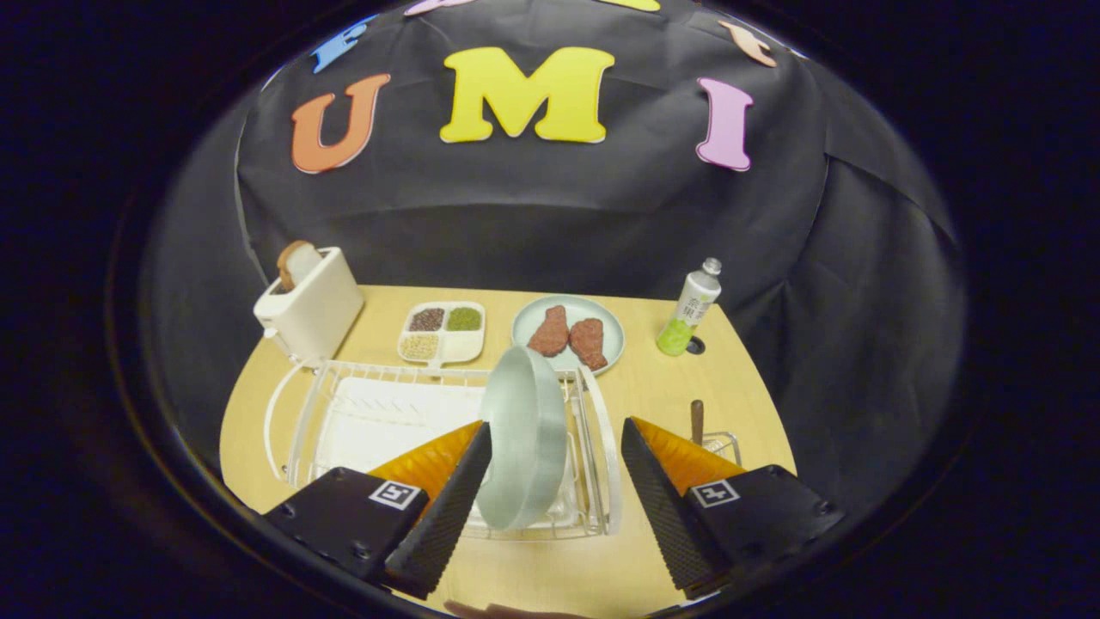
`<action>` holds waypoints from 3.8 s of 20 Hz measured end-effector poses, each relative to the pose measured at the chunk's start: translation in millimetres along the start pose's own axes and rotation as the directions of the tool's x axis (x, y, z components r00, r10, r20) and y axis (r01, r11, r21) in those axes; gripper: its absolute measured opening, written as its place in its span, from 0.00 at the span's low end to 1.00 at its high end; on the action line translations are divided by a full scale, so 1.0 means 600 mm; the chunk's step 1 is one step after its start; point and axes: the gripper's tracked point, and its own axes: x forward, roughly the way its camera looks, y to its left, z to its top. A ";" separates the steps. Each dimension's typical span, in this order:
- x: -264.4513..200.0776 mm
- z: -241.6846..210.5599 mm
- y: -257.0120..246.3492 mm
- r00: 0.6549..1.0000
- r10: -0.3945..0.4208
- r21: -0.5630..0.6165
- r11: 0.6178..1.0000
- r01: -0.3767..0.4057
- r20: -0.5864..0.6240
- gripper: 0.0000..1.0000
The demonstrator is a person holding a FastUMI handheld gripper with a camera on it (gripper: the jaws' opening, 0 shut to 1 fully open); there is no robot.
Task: Take the plate from the dish rack, then take the spoon from the basket and place it into the plate.
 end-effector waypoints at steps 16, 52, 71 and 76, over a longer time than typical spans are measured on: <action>0.010 0.031 0.007 0.920 -0.388 -0.148 0.915 0.376 -0.061 0.07; -0.114 0.008 0.072 0.732 -0.608 -0.280 0.678 0.680 0.306 0.06; -0.176 -0.301 -0.090 0.999 0.024 0.156 0.987 -0.028 0.029 0.06; -0.142 -0.402 -0.093 0.993 0.117 0.204 0.973 -0.108 -0.033 0.06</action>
